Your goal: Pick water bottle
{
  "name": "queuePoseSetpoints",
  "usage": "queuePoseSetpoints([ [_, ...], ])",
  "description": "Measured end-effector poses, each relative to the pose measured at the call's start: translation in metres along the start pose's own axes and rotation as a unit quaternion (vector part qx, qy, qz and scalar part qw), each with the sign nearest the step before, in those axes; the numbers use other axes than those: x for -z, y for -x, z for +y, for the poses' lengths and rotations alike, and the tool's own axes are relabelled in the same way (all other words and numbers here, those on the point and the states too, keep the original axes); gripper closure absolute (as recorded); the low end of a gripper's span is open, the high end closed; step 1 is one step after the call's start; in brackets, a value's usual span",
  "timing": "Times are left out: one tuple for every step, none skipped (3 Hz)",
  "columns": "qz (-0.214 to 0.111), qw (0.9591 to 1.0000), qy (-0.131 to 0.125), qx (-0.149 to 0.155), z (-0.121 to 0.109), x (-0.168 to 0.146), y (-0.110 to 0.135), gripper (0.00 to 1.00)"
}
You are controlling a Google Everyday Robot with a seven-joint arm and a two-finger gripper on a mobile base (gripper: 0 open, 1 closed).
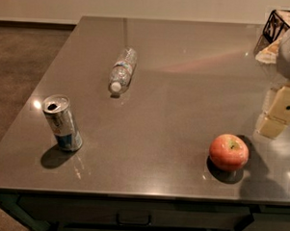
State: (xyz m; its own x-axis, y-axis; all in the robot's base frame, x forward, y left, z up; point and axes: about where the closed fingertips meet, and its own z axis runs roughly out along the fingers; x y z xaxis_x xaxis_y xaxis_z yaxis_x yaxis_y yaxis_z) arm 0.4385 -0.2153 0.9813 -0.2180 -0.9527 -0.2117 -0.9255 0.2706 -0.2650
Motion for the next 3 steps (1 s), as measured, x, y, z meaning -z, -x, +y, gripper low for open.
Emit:
queuePoseSetpoints([
  [-0.001, 1.0, -0.001, 0.0, 0.0, 0.0, 0.0, 0.0],
  [-0.02, 0.9993, -0.013, 0.028, -0.017, -0.007, 0.013, 0.0],
  [-0.058, 0.9943, -0.026, 0.086, -0.052, -0.017, 0.039, 0.0],
])
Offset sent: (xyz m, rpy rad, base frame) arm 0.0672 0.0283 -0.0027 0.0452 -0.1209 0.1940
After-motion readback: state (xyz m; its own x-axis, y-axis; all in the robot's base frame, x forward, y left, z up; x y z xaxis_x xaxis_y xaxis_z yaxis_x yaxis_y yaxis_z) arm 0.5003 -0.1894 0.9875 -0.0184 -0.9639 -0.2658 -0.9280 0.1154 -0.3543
